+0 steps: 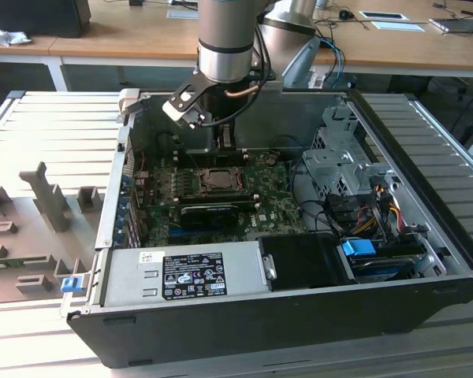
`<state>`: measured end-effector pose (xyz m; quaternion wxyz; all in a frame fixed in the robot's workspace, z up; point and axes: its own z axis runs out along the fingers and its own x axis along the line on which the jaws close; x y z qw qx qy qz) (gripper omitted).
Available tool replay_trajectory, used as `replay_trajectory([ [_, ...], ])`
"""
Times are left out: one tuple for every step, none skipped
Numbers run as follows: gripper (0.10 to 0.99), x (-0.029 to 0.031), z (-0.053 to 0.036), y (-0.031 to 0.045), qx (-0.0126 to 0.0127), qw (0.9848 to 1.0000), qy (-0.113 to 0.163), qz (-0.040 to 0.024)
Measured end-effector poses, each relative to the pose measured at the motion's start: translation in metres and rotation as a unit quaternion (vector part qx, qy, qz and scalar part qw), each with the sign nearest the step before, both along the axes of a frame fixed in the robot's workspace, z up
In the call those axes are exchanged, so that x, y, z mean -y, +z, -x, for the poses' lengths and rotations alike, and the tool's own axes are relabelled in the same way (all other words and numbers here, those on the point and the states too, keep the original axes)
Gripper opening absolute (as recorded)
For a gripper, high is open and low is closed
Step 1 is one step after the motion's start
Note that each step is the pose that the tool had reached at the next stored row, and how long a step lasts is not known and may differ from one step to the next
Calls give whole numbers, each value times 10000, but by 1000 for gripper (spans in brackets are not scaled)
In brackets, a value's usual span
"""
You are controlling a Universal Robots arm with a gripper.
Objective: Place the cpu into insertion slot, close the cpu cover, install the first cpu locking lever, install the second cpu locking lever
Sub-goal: 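Install the first cpu locking lever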
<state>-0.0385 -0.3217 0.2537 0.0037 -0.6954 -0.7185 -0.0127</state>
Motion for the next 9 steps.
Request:
replay_trajectory([
  [106, 0, 0, 39, 0, 10000, 0, 0],
  [106, 0, 0, 85, 0, 10000, 0, 0],
  [106, 0, 0, 119, 0, 10000, 0, 1],
  [106, 0, 0, 161, 0, 10000, 1, 6],
  [106, 0, 0, 195, 0, 10000, 1, 9],
  [106, 0, 0, 217, 0, 10000, 1, 11],
  [106, 0, 0, 219, 1, 10000, 9, 10],
  [106, 0, 0, 219, 1, 10000, 66, 10],
  [106, 0, 0, 219, 1, 9999, 162, 10],
])
